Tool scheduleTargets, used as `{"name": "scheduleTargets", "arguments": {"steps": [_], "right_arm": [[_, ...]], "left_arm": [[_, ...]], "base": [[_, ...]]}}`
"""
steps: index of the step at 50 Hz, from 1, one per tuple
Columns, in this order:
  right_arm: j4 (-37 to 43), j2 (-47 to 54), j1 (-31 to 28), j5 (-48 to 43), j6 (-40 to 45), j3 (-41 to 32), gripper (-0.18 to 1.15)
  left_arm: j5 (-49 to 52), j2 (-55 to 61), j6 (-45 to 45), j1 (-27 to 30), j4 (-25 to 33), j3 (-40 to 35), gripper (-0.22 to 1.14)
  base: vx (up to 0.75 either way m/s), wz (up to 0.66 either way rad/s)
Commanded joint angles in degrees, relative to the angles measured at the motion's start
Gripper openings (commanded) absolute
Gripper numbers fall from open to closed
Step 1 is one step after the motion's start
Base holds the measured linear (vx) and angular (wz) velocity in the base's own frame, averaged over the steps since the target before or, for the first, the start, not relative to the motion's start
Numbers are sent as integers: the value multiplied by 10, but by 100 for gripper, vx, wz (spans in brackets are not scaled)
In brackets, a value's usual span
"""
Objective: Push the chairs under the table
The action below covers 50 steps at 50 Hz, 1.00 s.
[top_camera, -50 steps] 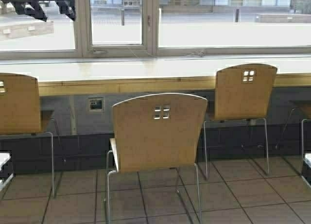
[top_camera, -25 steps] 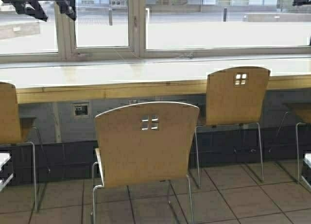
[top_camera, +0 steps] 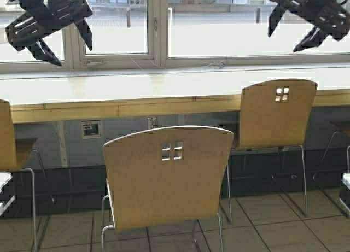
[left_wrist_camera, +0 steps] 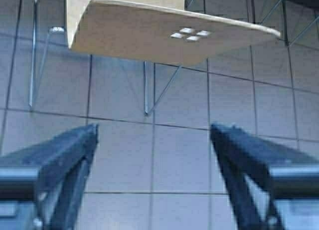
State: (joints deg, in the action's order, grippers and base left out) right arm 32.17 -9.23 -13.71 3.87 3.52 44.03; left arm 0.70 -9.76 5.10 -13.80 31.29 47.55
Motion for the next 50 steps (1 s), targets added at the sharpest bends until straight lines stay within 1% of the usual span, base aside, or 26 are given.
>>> {"name": "scheduleTargets", "arguments": {"steps": [1, 5, 8, 12, 15, 28, 32, 35, 42, 45, 50], "right_arm": [[83, 55, -25, 6, 1, -49, 93], [155, 91, -33, 6, 0, -69, 93], [224, 125, -39, 10, -1, -83, 93], [277, 161, -51, 10, -2, -97, 93], [291, 182, -59, 10, -2, -112, 93], [308, 254, -93, 5, -1, -149, 93], [322, 278, -101, 5, 0, -156, 93], [337, 301, -109, 5, -1, -165, 93], [383, 345, -125, 8, -1, -179, 93], [402, 360, -131, 7, -1, -183, 93], [421, 381, -134, 6, -1, -200, 93]], "left_arm": [[-3, 35, 67, -1, 15, -24, 98], [-6, 64, 118, -1, 27, -29, 98], [-11, 89, 157, -1, 43, -29, 99], [-18, 110, 187, -1, 55, -25, 98], [-18, 122, 197, -1, 59, -24, 98], [-18, 149, 207, -1, 71, -11, 98], [-19, 156, 210, -8, 102, -1, 99], [-21, 165, 214, -13, 140, 7, 99], [-31, 200, 218, -56, 229, 13, 98], [-36, 213, 218, -71, 260, 11, 98], [-43, 239, 218, -81, 313, -2, 98]], "base": [[24, 2], [25, 2], [26, 0], [26, -1], [26, -2], [25, -5], [22, -4], [21, -3], [18, -5], [14, -5], [13, -2]]}}
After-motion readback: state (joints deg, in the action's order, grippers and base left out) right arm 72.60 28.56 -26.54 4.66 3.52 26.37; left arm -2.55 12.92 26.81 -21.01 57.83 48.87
